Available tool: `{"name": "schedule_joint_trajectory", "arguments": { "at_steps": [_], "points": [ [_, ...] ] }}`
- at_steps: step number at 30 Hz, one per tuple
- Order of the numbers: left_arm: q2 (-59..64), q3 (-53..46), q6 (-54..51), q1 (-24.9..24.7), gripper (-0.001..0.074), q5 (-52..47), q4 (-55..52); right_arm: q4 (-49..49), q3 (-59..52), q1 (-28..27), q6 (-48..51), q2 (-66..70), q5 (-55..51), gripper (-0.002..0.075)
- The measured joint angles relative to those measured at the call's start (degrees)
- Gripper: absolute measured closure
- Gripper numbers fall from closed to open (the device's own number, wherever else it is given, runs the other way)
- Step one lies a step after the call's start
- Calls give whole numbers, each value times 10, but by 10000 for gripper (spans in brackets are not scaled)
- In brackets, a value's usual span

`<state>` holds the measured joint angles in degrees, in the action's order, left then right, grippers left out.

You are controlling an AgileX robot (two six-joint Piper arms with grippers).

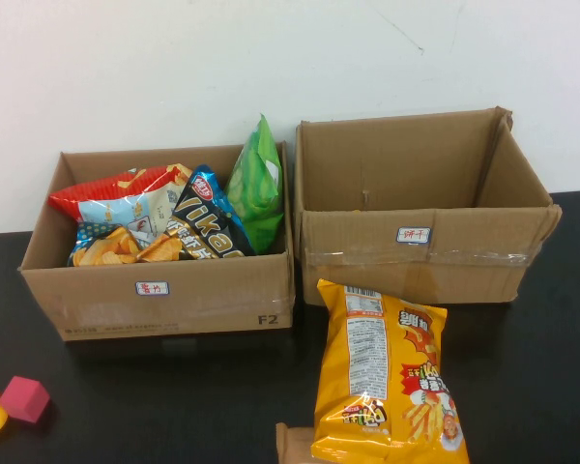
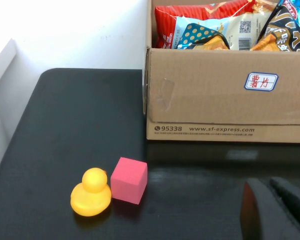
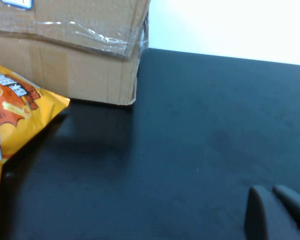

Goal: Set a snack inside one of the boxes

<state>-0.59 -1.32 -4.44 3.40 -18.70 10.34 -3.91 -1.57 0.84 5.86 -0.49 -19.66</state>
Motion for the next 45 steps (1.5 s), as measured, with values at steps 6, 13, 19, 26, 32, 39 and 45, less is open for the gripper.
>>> {"name": "schedule_joint_trajectory", "arguments": {
  "at_steps": [6,13,19,26,32,39,45],
  "points": [
    [0,0,0,0,737,0,0,105,0,0,-17,0,1,727],
    [0,0,0,0,737,0,0,403,0,0,-96,0,2,727],
    [0,0,1,0,737,0,0,410,0,0,-100,0,32,727],
    [0,0,1,0,737,0,0,409,35,0,24,0,-2,727],
    [0,0,1,0,737,0,-1,377,183,0,260,58,-56,727],
    [0,0,-1,0,737,0,-1,254,309,0,423,260,-174,727],
    [0,0,-3,0,737,0,-1,221,383,45,515,399,-198,727]
  ]
}}
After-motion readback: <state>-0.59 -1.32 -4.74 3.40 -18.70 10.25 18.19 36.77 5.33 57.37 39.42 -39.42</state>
